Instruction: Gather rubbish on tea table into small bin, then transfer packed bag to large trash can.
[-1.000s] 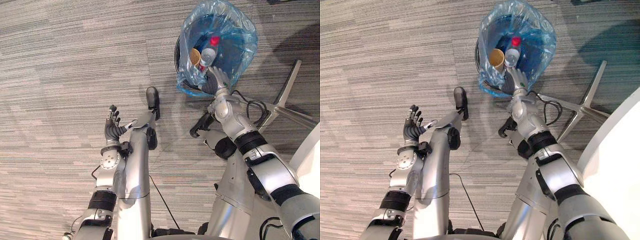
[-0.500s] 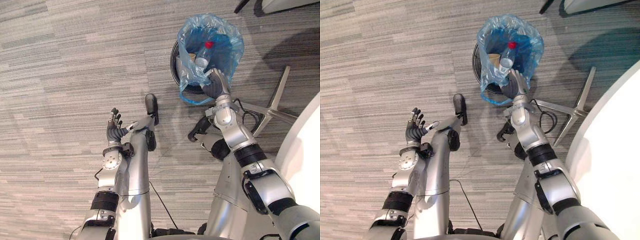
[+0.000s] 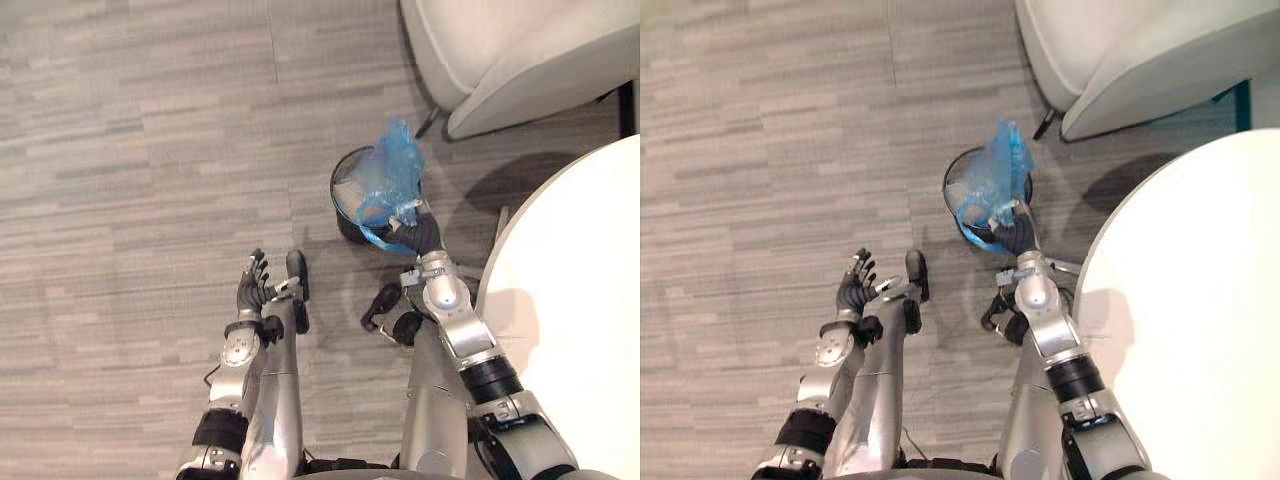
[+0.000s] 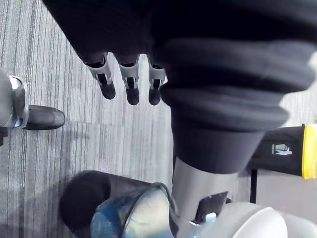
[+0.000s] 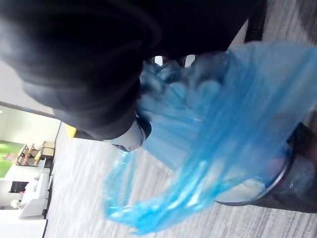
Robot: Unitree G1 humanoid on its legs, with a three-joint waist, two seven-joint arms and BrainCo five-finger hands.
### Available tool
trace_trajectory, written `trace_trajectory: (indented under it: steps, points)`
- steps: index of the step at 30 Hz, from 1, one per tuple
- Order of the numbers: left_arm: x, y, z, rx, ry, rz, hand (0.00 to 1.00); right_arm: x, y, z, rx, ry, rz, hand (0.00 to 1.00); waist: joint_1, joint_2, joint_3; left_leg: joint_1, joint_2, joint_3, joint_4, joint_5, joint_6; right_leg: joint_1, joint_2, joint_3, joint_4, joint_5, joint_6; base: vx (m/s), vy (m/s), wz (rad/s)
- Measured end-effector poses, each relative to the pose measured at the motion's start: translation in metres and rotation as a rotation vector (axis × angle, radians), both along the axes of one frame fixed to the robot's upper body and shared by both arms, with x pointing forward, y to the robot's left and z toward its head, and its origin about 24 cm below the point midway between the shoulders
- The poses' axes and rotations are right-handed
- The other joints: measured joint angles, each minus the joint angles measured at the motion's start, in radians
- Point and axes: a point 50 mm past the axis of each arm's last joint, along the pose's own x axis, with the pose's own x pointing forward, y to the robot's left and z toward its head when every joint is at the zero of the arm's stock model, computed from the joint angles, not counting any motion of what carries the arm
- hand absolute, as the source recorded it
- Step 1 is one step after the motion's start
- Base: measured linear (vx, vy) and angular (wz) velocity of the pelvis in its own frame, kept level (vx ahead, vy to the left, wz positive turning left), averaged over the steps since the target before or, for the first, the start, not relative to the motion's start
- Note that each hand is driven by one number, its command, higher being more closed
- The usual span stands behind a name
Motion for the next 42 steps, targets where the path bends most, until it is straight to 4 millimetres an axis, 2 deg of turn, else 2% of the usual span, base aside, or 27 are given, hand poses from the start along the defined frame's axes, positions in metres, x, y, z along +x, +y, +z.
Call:
trace_trajectory:
  steps: [2, 6, 8, 12, 16, 18, 24, 29, 32, 38, 42]
  points:
    - [-0.006, -0.001, -0.006, 0.002, 0.024, -0.006, 0.00, -0.007, 0.003, -0.002, 0.027, -0.004, 0.011, 1.00, -0.001, -0.013, -0.035, 0.060, -0.005, 0.009, -0.031, 0.000, -0.001, 0.056, 0.007, -0.002, -0.037, 0.004, 0.005, 0.13, -0.056, -0.02]
    - [-0.021, -0.005, -0.022, 0.047, 0.088, -0.066, 0.00, -0.021, 0.008, -0.024, 0.091, 0.072, 0.049, 1.00, -0.003, -0.032, -0.102, 0.223, -0.032, 0.024, -0.156, 0.013, -0.018, 0.183, 0.018, 0.008, -0.127, 0.017, 0.023, 0.13, -0.041, -0.07]
    - [-0.026, -0.006, -0.027, 0.059, 0.112, -0.082, 0.00, -0.024, 0.009, -0.030, 0.097, 0.093, 0.062, 1.00, -0.003, -0.031, -0.121, 0.257, -0.034, 0.030, -0.192, 0.019, -0.024, 0.208, 0.030, 0.013, -0.161, 0.029, 0.028, 0.11, -0.001, -0.17]
    - [-0.038, -0.002, -0.037, 0.075, 0.159, -0.096, 0.00, -0.032, 0.004, -0.047, 0.103, 0.165, 0.088, 1.00, -0.032, -0.034, -0.142, 0.404, -0.047, 0.051, -0.345, 0.067, -0.032, 0.327, 0.074, 0.018, -0.295, 0.077, 0.042, 0.10, 0.013, -0.16]
    - [-0.047, 0.002, -0.043, 0.081, 0.184, -0.100, 0.00, -0.044, -0.007, -0.063, 0.093, 0.235, 0.087, 1.00, -0.035, -0.032, -0.203, 0.513, -0.051, 0.071, -0.459, 0.097, -0.035, 0.418, 0.108, 0.024, -0.402, 0.117, 0.053, 0.11, 0.015, -0.14]
    - [-0.052, 0.004, -0.043, 0.088, 0.186, -0.098, 0.00, -0.048, -0.008, -0.068, 0.092, 0.257, 0.093, 1.00, -0.047, -0.031, -0.230, 0.559, -0.053, 0.072, -0.492, 0.099, -0.037, 0.470, 0.121, 0.021, -0.454, 0.131, 0.059, 0.15, 0.037, -0.05]
    - [-0.060, 0.003, -0.038, 0.105, 0.162, -0.126, 0.00, -0.052, -0.010, -0.071, 0.100, 0.273, 0.119, 1.00, -0.054, -0.017, -0.267, 0.635, -0.065, 0.068, -0.531, 0.099, -0.037, 0.570, 0.147, 0.024, -0.567, 0.175, 0.077, 0.07, 0.030, -0.02]
    - [-0.064, 0.001, -0.030, 0.091, 0.123, -0.135, 0.00, -0.055, -0.009, -0.061, 0.141, 0.239, 0.159, 1.00, -0.055, -0.004, -0.286, 0.683, -0.074, 0.063, -0.561, 0.099, -0.037, 0.628, 0.157, 0.021, -0.622, 0.200, 0.085, 0.02, 0.022, -0.01]
    - [-0.061, -0.003, -0.021, 0.078, 0.075, -0.135, 0.00, -0.055, -0.008, -0.054, 0.171, 0.208, 0.177, 1.00, -0.054, 0.001, -0.295, 0.701, -0.080, 0.058, -0.568, 0.098, -0.036, 0.650, 0.158, 0.021, -0.642, 0.209, 0.090, 0.00, 0.000, 0.00]
    - [-0.055, -0.005, -0.002, 0.115, -0.030, -0.162, 0.00, -0.055, -0.006, -0.053, 0.226, 0.215, 0.227, 1.00, -0.054, 0.005, -0.312, 0.734, -0.083, 0.055, -0.582, 0.099, -0.035, 0.689, 0.166, 0.023, -0.677, 0.223, 0.092, 0.00, 0.000, 0.00]
    - [-0.052, -0.013, 0.009, 0.139, -0.080, -0.213, 0.00, -0.056, -0.001, -0.045, 0.242, 0.198, 0.314, 1.00, -0.054, 0.016, -0.327, 0.737, -0.081, 0.055, -0.582, 0.099, -0.035, 0.691, 0.173, 0.030, -0.698, 0.237, 0.090, 0.00, 0.003, -0.05]
